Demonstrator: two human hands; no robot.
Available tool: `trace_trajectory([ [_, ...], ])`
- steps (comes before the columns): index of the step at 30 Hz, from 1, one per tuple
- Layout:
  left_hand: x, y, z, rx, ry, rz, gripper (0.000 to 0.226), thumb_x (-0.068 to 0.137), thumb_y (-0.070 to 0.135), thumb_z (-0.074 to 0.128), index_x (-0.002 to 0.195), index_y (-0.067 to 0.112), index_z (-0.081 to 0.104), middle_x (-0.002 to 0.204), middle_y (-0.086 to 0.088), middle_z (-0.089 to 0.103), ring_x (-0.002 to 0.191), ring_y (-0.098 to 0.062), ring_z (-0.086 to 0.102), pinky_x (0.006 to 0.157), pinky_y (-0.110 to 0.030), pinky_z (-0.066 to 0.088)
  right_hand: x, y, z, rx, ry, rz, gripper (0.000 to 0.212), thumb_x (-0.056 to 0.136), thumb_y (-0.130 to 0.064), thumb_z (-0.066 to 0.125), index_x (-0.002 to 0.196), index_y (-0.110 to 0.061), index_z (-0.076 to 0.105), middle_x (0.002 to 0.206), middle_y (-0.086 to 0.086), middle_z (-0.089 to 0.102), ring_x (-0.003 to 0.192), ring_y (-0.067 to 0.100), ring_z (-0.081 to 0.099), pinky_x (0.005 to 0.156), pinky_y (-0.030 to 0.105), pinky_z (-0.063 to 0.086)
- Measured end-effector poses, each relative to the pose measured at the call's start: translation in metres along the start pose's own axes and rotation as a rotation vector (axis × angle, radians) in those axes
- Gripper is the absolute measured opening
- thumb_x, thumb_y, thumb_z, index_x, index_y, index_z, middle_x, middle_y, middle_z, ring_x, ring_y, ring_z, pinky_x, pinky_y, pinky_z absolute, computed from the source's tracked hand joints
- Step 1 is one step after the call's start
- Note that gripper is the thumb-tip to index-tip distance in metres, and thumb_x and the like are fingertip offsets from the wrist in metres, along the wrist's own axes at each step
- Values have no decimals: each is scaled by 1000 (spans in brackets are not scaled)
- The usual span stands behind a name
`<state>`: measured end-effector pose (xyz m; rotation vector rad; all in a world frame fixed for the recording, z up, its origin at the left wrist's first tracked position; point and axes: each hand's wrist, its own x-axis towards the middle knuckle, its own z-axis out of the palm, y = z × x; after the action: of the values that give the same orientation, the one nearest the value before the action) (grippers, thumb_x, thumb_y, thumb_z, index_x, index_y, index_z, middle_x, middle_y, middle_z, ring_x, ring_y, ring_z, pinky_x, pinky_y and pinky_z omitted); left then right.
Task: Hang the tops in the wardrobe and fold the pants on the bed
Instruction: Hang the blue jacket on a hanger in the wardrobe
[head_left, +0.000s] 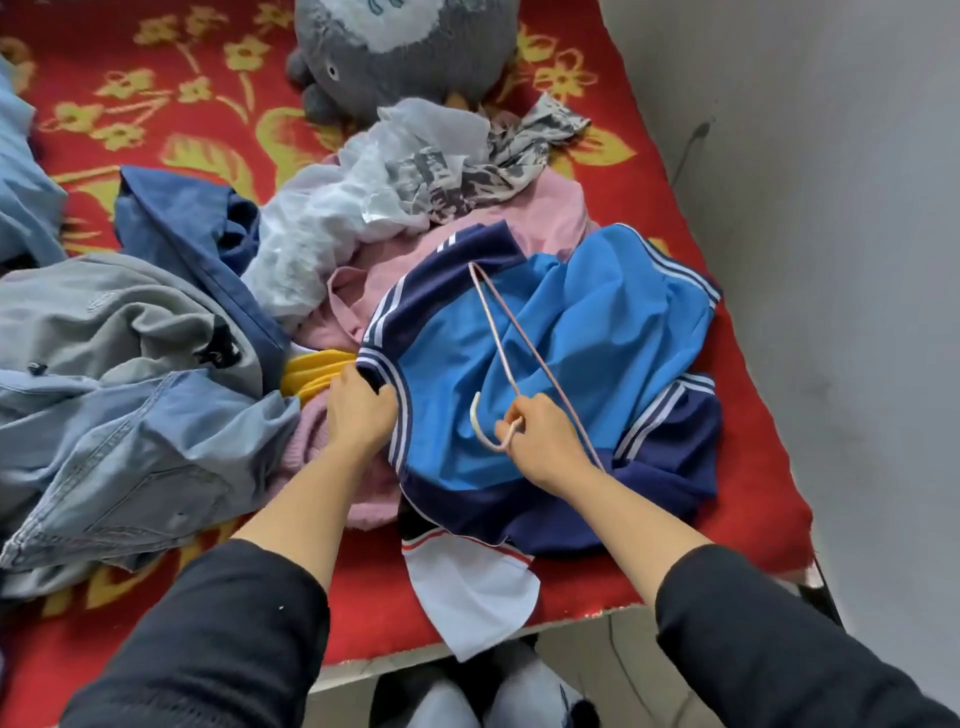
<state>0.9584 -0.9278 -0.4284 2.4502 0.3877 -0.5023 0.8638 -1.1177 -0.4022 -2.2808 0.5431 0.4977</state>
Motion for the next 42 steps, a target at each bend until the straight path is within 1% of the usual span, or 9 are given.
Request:
trace_trajectory([
  [5, 51, -18, 8, -75, -24, -30, 46, 87, 35, 59, 116, 0, 54, 119, -20, 60, 112, -37, 53, 97, -44, 41, 15, 20, 42, 18, -85, 41, 19, 88, -33, 62, 77, -25, 49, 88, -4, 50, 82, 21, 53, 73, 34, 43],
  [11, 63, -17, 11, -281, -139, 39, 15, 89, 27, 62, 89, 12, 64, 86, -4, 64, 81, -16, 55, 72, -30, 42, 20, 20, 64, 59, -90, 54, 28, 85, -45, 64, 73, -26, 49, 80, -5, 53, 73, 15, 53, 66, 31, 44],
  [17, 31, 22, -27, -612, -552, 45, 7, 85, 8, 62, 84, 7, 69, 81, -13, 69, 72, -23, 64, 75, -36, 54, 7, -12, 69, 281, -92, 131, 49, 68, -62, 73, 83, -20, 51, 72, -6, 56, 64, 8, 52, 59, 20, 43],
  [21, 5, 53, -50, -653, -730, 98, 13, 85, 8, 60, 79, 10, 71, 79, -12, 73, 63, -19, 70, 58, -25, 57, -4, -47, 69, 335, 175, 161, 61, 66, -63, 73, 89, -12, 51, 92, 6, 57, 79, 19, 55, 67, 33, 43],
  [24, -11, 74, -66, -662, -696, 137, 10, 84, 10, 62, 83, 7, 71, 81, -13, 74, 65, -21, 71, 57, -24, 55, -13, -56, 55, 371, 331, 208, 41, 77, -37, 73, 95, -4, 57, 96, 15, 63, 90, 32, 59, 77, 38, 48],
  [28, -24, 96, -88, -707, -489, 185, 9, 83, 11, 64, 79, 9, 72, 79, -6, 71, 68, -17, 65, 72, -30, 56, -30, -49, 6, 398, 464, 221, 22, 81, -12, 60, 66, -7, 44, 58, 7, 50, 68, 33, 46, 60, 37, 38],
  [33, -60, 133, -122, -780, -303, 256, 10, 82, 17, 62, 74, 20, 66, 75, -3, 54, 76, -17, 49, 70, -34, 42, -48, -66, -89, 563, 523, 83, 7, 56, -15, 49, 56, -14, 43, 50, -8, 36, 51, 12, 32, 53, 33, 31],
  [37, -90, 177, -164, -837, -185, 385, 20, 80, 25, 62, 61, 29, 67, 56, 10, 60, 57, -7, 57, 53, -20, 45, -57, -94, -165, 434, 626, -117, 20, 52, -12, 48, 68, 0, 49, 56, 0, 37, 59, 20, 34, 57, 39, 35],
  [42, -134, 235, -221, -898, -100, 552, 24, 82, 23, 59, 60, 26, 66, 56, 10, 59, 57, -7, 55, 55, -21, 47, -88, -148, -249, 399, 724, -275, 8, 46, -12, 41, 46, -17, 47, 38, -11, 30, 51, 15, 28, 48, 27, 23],
])
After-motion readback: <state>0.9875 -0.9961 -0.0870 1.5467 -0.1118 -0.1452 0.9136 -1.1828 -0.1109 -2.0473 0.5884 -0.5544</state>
